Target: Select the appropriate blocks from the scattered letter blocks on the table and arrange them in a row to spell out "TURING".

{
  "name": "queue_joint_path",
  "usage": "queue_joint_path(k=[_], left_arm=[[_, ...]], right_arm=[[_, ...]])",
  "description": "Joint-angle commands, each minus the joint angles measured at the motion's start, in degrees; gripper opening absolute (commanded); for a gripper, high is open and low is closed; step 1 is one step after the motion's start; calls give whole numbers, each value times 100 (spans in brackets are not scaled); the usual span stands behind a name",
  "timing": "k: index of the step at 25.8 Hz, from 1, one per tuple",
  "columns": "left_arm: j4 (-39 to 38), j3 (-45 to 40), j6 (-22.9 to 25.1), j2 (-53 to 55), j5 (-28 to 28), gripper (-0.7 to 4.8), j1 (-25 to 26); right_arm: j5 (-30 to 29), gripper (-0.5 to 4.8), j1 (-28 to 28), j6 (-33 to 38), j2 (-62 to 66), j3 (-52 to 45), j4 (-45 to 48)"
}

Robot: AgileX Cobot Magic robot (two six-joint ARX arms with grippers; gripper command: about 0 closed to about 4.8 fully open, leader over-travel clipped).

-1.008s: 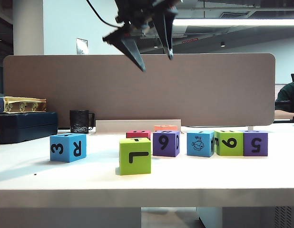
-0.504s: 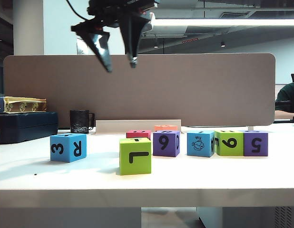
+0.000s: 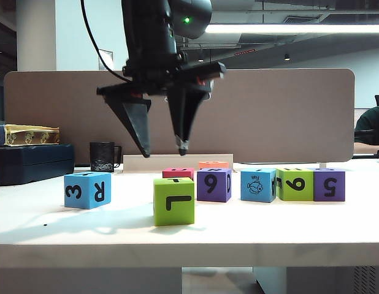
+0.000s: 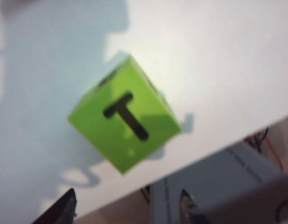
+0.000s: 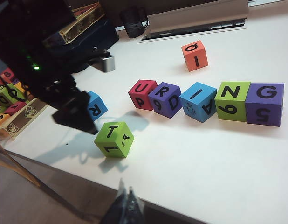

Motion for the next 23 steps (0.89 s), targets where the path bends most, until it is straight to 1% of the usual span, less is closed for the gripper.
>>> queue_joint_path(k=[1,2,3,5,6,7,11,18,23], left_arm=[[348,-144,-376,-33,-118,279,0],[339,-181,-463,-33,-188,296,0],[332,-210,-522,-33,-262,327,0],[310,-260,-706,-33,-369,404,0],[286,-273,-769,-33,-369,432,0],[243,-280,-852,-33,-372,476,2],[420,-280,-1220,-22,-354,479,0],[675,-282,-1655,52,-337,479,0],[704,-284,-1720,286,-308,479,0]], right_arm=[[-59,-1,0,-11,9,33,72],[-111,-1,0,-13,9,33,72],[-146,-1,0,-13,9,33,74],[-142,-1,-2,-13,9,33,76],[-144,-1,-2,-13,9,33,76],[-144,-1,0,-13,9,33,74],[-144,-1,0,-13,9,33,74],[-142,-1,0,-13,9,33,74],[-144,-1,0,-13,9,33,74]])
